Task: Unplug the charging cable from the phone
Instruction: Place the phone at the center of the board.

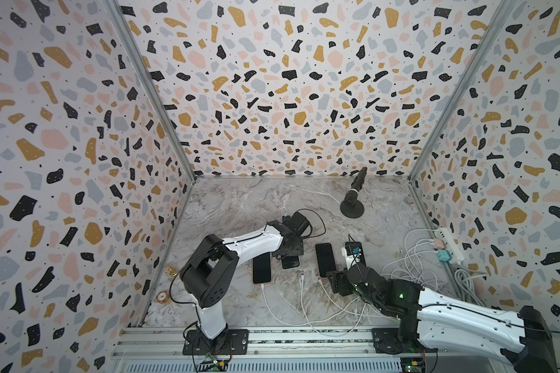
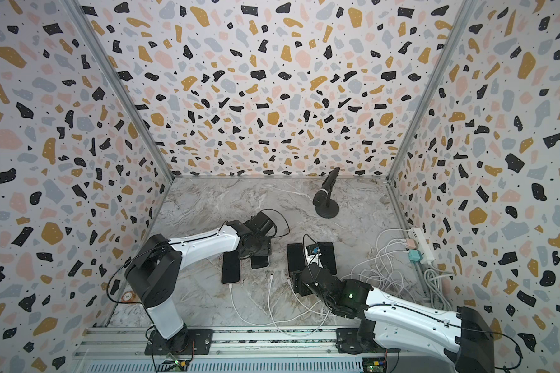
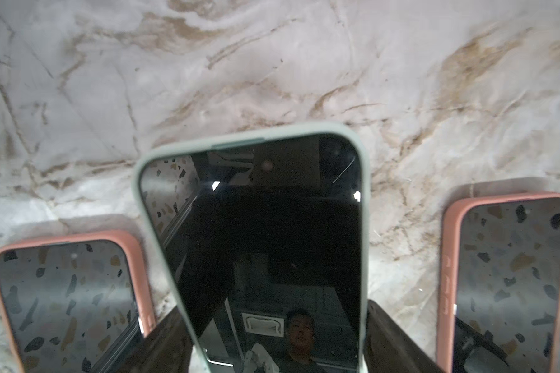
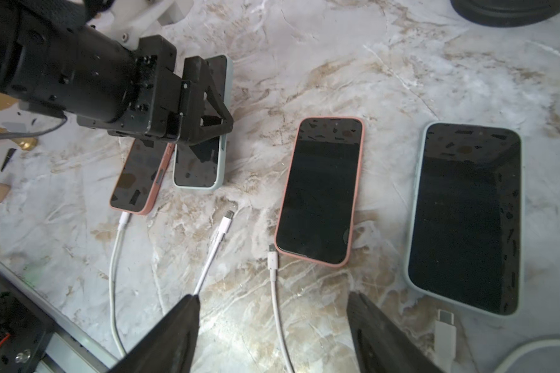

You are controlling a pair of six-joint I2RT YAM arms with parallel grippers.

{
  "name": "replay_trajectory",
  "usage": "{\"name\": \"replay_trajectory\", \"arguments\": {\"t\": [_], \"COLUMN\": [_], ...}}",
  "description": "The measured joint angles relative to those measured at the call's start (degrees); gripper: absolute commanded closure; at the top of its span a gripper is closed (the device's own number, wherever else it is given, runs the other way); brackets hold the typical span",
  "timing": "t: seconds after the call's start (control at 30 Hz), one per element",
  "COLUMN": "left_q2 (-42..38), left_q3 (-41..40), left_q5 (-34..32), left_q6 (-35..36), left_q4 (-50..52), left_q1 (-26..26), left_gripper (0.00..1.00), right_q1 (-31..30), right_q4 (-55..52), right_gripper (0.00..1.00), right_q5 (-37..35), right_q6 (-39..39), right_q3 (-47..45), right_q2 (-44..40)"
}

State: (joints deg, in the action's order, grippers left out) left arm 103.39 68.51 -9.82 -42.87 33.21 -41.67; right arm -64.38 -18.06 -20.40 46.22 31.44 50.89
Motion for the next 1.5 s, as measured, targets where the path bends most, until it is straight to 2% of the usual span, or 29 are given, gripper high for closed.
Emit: {"name": "replay_trajectory", "arguments": {"t": [0.4, 0.5, 0.6, 0.63, 0.67, 0.7, 0.73, 0.97, 1.1, 1.2, 1.33, 1.5], "left_q2": [3.4, 3.4, 3.4, 3.4, 3.4, 3.4, 3.4, 1.7, -7.1, -18.5, -28.5, -25.0], "left_q3": [0.0, 0.0, 0.0, 0.0, 0.0, 0.2, 0.6, 5.8, 6.1, 4.2, -0.8, -7.5], "left_q5": [-2.7, -2.7, -2.8, -3.0, -3.2, -3.5, -3.9, -7.5, -11.4, -13.6, -12.2, -3.9], "left_q6": [-1.3, -1.9, -2.1, -2.1, -2.0, -1.7, -1.7, -1.0, 1.0, 3.9, 7.0, 7.8], "left_q4": [1.5, 1.7, 1.7, 1.7, 1.8, 2.3, 2.9, 7.8, 11.8, 12.7, 13.6, 14.2], "left_q1": [-3.8, -4.9, -5.3, -5.4, -5.5, -5.6, -5.6, -5.6, -5.2, -4.3, 0.7, 9.0], "left_gripper": [0.73, 0.54, 0.25, 0.08, 0.01, 0.00, 0.00, 0.00, 0.00, 0.00, 0.00, 0.00], "right_q1": [0.0, 0.0, 0.0, 0.0, 0.0, 0.0, 0.0, 0.0, 0.0, -0.2, -0.2, -0.1], "right_q4": [-0.9, -1.0, -1.0, -1.0, -1.0, -1.0, -1.0, -6.2, -13.8, -17.0, -16.6, -12.7], "right_gripper": [0.22, 0.22, 0.21, 0.19, 0.09, 0.02, 0.01, 0.00, 0.00, 0.00, 0.00, 0.01], "right_q5": [0.0, 0.0, 0.1, 0.2, 0.4, 0.6, 0.8, 0.3, -3.7, -7.7, -10.1, -8.0], "right_q6": [0.5, 0.7, 0.7, 0.7, 0.7, 0.6, 0.7, 1.0, 2.7, 4.0, 4.1, 1.3], "right_q3": [0.0, 0.0, 0.0, 0.0, 0.0, 0.0, 0.0, 3.7, 12.7, 15.4, 11.6, 8.3], "right_q2": [-2.8, -2.8, -2.8, -2.8, -2.7, -2.7, -2.6, 1.6, 9.8, 12.3, 7.2, 1.3]}}
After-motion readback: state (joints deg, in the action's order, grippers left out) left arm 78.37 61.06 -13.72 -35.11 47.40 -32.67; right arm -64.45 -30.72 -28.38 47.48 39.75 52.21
